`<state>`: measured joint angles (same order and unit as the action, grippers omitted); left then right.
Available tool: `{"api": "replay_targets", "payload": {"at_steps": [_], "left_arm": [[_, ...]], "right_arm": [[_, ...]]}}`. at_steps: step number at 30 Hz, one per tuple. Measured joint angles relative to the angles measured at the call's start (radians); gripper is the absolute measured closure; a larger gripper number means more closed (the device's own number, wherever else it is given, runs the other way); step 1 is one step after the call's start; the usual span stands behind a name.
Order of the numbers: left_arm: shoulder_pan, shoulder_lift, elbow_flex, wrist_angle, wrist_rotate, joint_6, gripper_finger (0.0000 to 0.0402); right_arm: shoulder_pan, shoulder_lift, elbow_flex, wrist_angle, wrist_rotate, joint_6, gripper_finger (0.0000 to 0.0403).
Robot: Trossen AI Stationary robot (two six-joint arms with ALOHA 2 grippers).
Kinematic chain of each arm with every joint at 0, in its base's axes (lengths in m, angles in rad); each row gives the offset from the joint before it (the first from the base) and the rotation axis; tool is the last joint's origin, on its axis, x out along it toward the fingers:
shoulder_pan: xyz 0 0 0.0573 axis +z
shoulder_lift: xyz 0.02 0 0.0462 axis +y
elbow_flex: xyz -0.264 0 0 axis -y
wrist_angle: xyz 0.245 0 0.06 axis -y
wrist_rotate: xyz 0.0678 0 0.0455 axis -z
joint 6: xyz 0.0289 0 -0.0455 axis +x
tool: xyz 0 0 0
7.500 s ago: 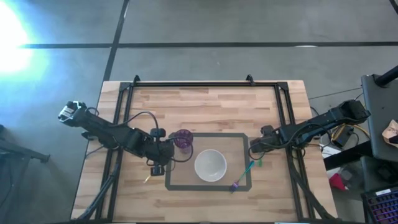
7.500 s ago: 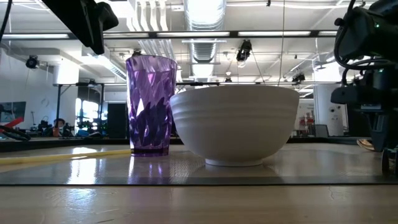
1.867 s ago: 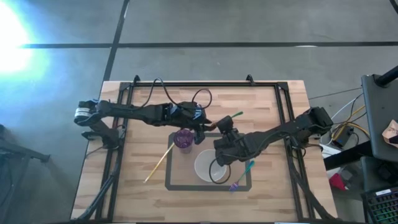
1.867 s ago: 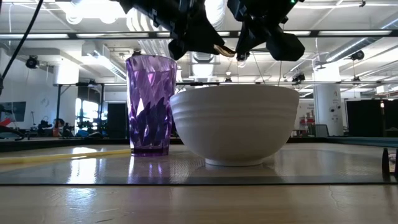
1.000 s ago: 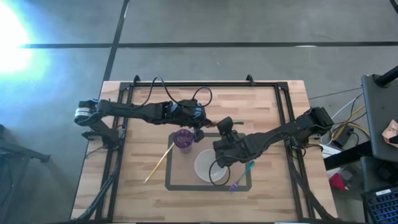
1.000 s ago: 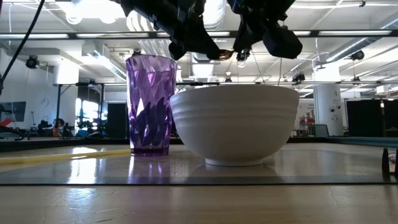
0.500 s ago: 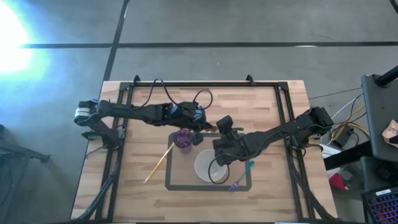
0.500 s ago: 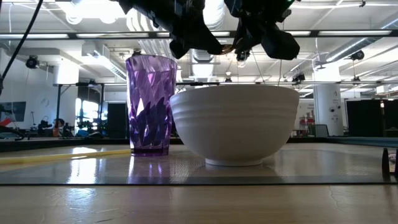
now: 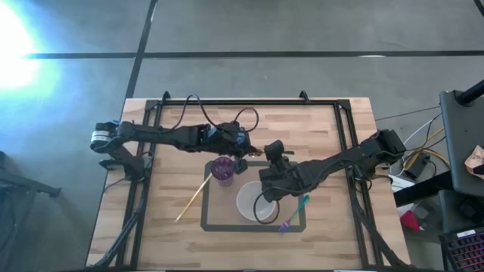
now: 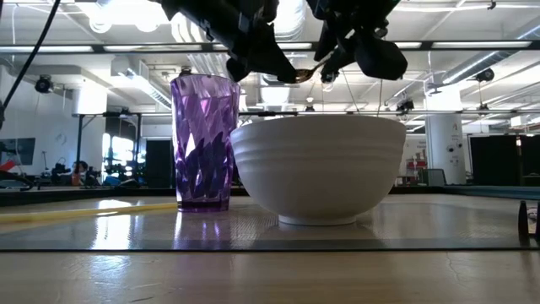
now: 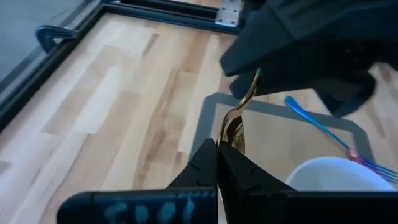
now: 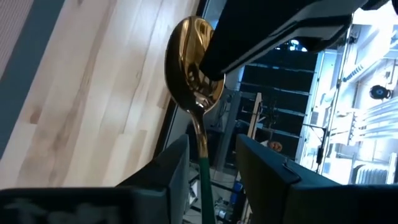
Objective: Pick & Place Utensil
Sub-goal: Put the green spoon on the white bowl
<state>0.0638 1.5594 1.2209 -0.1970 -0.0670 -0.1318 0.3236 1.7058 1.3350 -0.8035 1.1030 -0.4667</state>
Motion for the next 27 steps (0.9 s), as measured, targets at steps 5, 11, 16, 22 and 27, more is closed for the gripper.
{"api": "replay_targets", "payload": {"at_steps": [5,11,16,22,27], "left_arm": [[0.010,-0.012,0.000,-0.012,-0.004,0.000,0.0401],[0.027,-0.023,0.000,-0.045,-0.032,0.000,0.0401],[0.044,-0.033,0.000,-0.053,-0.066,0.004,0.0401],[0.062,-0.036,0.000,-0.055,-0.066,0.005,0.0401],[0.084,-0.042,0.000,-0.061,-0.066,0.006,0.0401]], "right_arm": [[0.001,-0.017,0.000,-0.002,0.000,0.044,0.0255],[0.006,-0.063,0.000,-0.002,-0.002,0.087,0.0236],[0.013,-0.112,0.000,-0.005,-0.004,0.150,0.0223],[0.027,-0.162,0.000,-0.008,-0.005,0.181,0.0213],[0.046,-0.205,0.000,-0.009,-0.006,0.196,0.0213]]}}
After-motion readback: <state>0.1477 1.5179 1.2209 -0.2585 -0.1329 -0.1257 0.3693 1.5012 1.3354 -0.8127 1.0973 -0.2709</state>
